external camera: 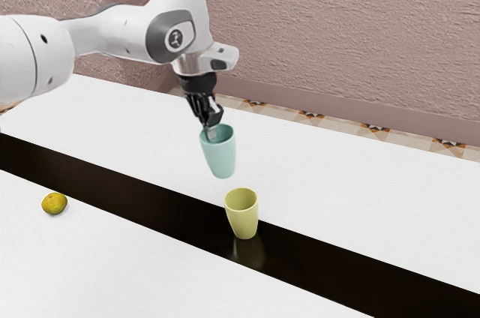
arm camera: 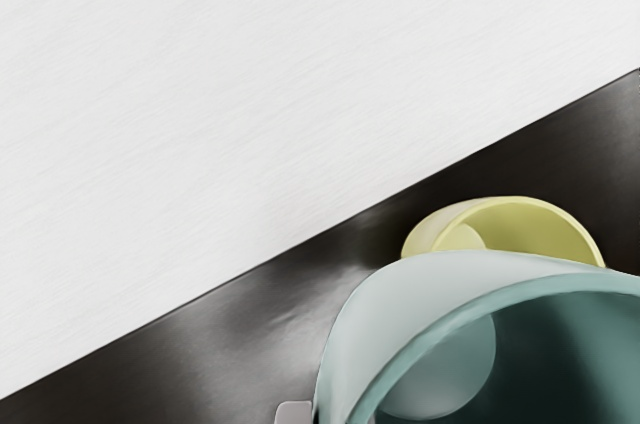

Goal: Place the left cup onto the right cup

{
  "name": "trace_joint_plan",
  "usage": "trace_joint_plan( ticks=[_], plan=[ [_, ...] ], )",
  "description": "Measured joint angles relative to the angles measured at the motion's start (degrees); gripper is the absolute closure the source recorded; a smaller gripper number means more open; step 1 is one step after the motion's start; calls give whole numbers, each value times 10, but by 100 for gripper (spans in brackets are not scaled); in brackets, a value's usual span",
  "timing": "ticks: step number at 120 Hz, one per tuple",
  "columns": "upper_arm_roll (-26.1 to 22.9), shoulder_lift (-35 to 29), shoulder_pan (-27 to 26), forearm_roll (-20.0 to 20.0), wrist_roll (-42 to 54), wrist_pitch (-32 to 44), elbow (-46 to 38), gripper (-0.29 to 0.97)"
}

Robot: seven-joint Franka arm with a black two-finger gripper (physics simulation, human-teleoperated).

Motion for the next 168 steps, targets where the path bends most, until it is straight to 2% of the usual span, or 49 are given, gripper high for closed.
trace_joint_plan(
  ticks=[52,119,168],
  plan=[
    [0,17,-45,-1,0,26,0,79],
    [0,-3,-48,0,-3,37,-45,79],
    [0,6,-44,0,-5,49,-44,79]
  ],
)
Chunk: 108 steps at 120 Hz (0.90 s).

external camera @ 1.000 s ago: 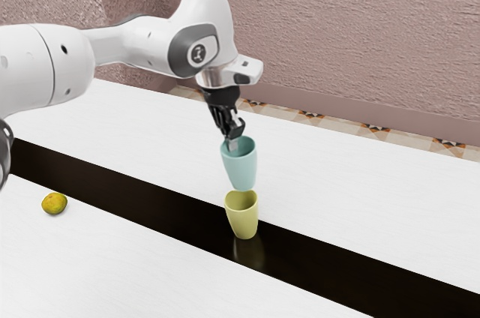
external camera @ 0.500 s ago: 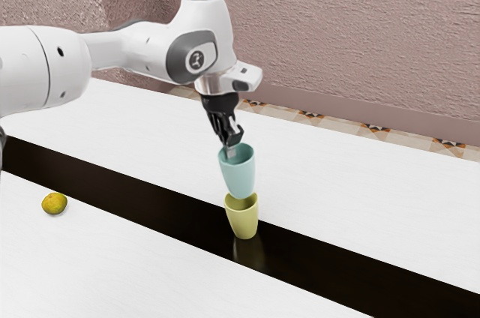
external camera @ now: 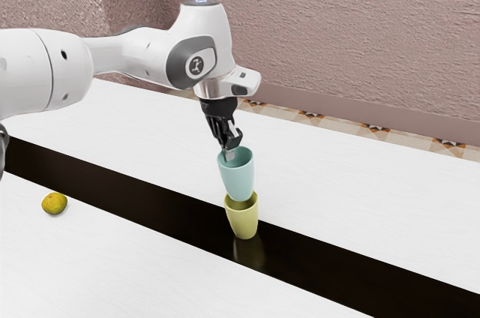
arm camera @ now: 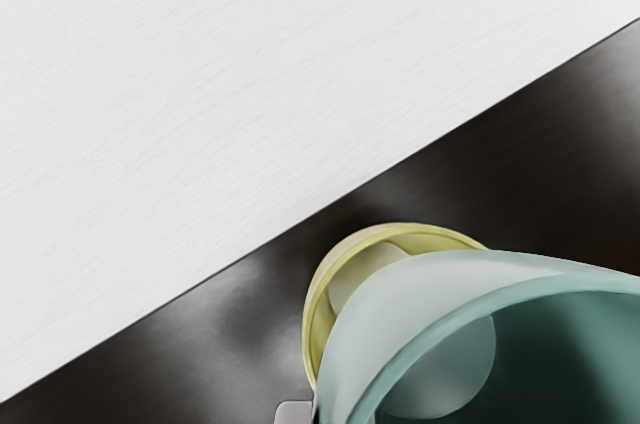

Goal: Place the left cup onto the right cup

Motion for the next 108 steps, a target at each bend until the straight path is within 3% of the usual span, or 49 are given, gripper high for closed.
trace_joint_plan(
  ticks=[77,108],
  plan=[
    [-1,38,-1,-6,-2,10,3,78],
    [-1,33,-1,-11,1,12,4,29]
  ],
)
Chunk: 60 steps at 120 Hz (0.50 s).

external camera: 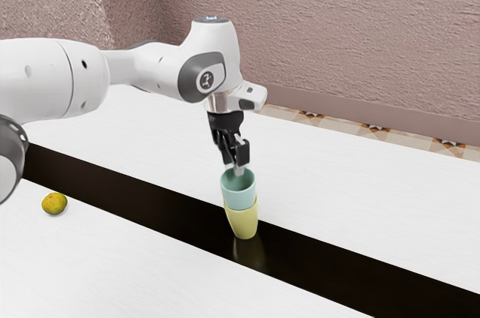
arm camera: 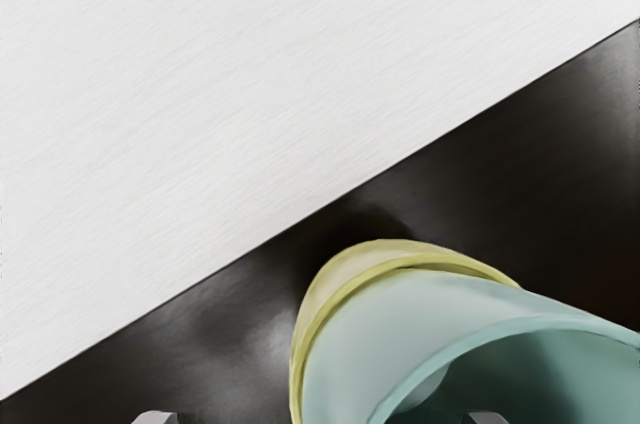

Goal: Place the left cup onto the right cup

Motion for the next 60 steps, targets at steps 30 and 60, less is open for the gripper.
trace_joint_plan(
  ticks=[30,60],
  plan=[
    [0,-39,21,-7,2,-24,35,10],
    [3,-106,126,-9,-17,-123,84,5]
  ],
)
